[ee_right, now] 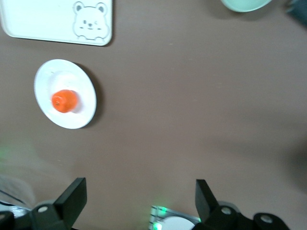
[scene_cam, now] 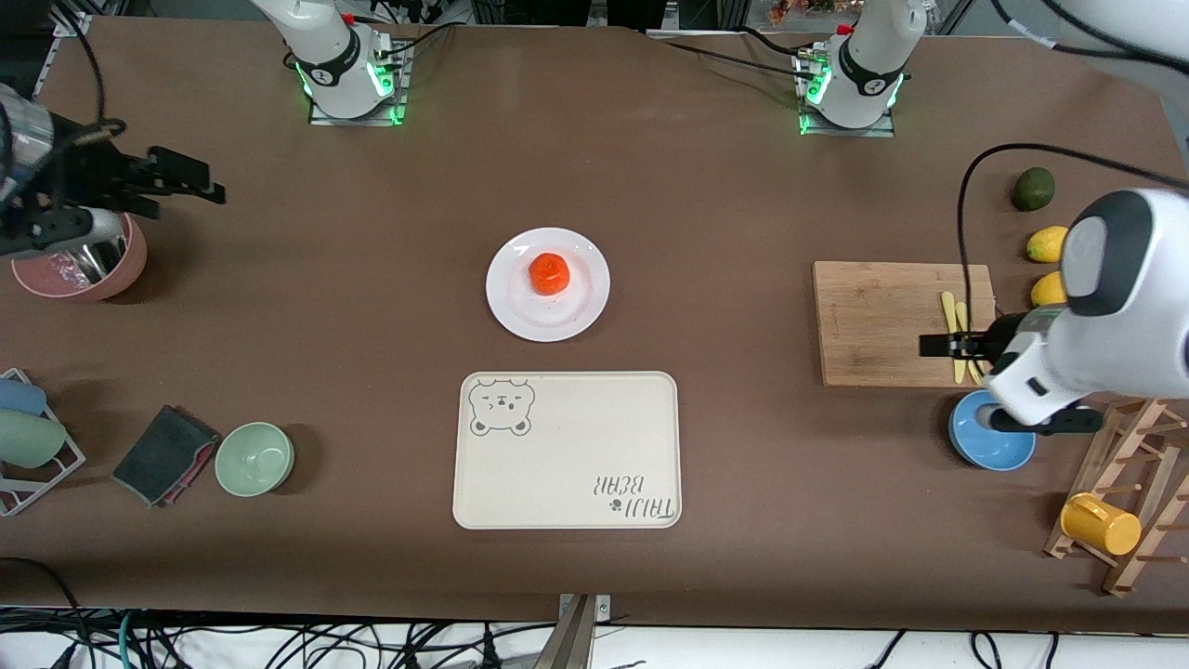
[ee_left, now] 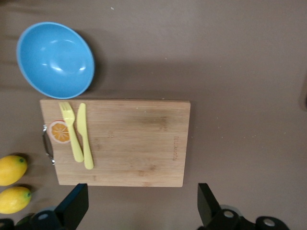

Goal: Place orange and plate with both arms
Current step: 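Withdraw the left gripper while the right gripper reaches toward the plate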

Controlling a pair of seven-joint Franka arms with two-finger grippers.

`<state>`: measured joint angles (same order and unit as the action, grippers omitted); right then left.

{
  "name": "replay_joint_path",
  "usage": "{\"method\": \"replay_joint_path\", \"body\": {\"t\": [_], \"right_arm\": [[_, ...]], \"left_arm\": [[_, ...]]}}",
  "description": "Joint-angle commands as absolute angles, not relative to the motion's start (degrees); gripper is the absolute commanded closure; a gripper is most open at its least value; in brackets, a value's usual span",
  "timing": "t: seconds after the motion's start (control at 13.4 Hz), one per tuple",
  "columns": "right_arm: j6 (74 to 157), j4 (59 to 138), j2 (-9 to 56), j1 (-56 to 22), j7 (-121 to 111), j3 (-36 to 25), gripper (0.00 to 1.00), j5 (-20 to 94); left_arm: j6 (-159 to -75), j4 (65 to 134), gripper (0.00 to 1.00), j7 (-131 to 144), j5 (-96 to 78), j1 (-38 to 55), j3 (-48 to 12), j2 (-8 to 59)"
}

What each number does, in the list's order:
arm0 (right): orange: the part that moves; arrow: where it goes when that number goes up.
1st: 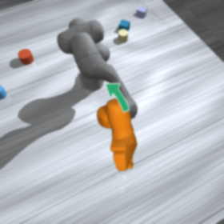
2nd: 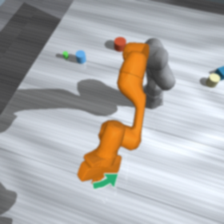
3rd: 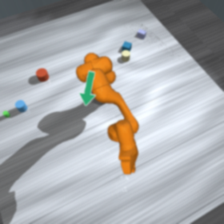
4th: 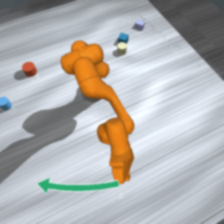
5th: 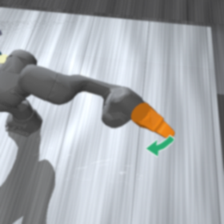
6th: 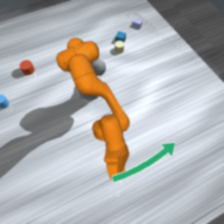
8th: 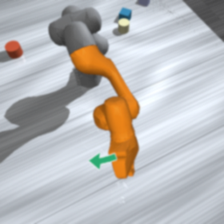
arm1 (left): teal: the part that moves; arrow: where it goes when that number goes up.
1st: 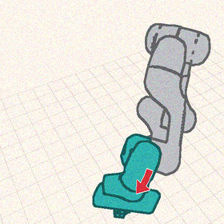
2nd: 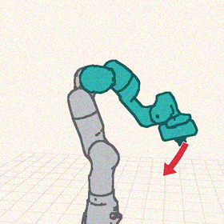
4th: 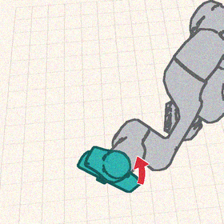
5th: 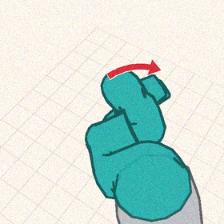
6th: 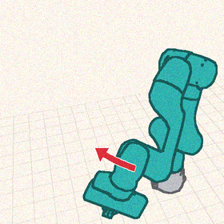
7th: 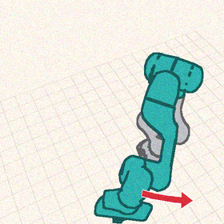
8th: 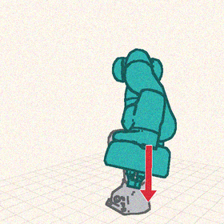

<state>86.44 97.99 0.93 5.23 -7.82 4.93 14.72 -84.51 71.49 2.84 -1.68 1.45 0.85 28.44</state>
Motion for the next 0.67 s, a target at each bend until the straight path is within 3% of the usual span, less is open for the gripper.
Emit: {"method": "replay_joint_path", "body": {"t": [0.0,0.22,0.6], "right_arm": [[92.4,110.3,-3.6,5.5,-10.0,4.9,0.0,23.0],[99.6,120.6,-4.5,5.5,-16.4,5.0,0.0,30.3],[113.5,134.4,-2.6,5.6,-29.6,7.5,0.0,42.3]], "left_arm": [[-89.9,85.6,0.0,1.6,0.3,0.2,0.2,15.8],[-93.8,94.6,0.0,1.6,0.7,0.7,0.2,6.5],[-91.8,95.0,0.0,-4.4,1.2,0.9,0.2,3.0]]}}
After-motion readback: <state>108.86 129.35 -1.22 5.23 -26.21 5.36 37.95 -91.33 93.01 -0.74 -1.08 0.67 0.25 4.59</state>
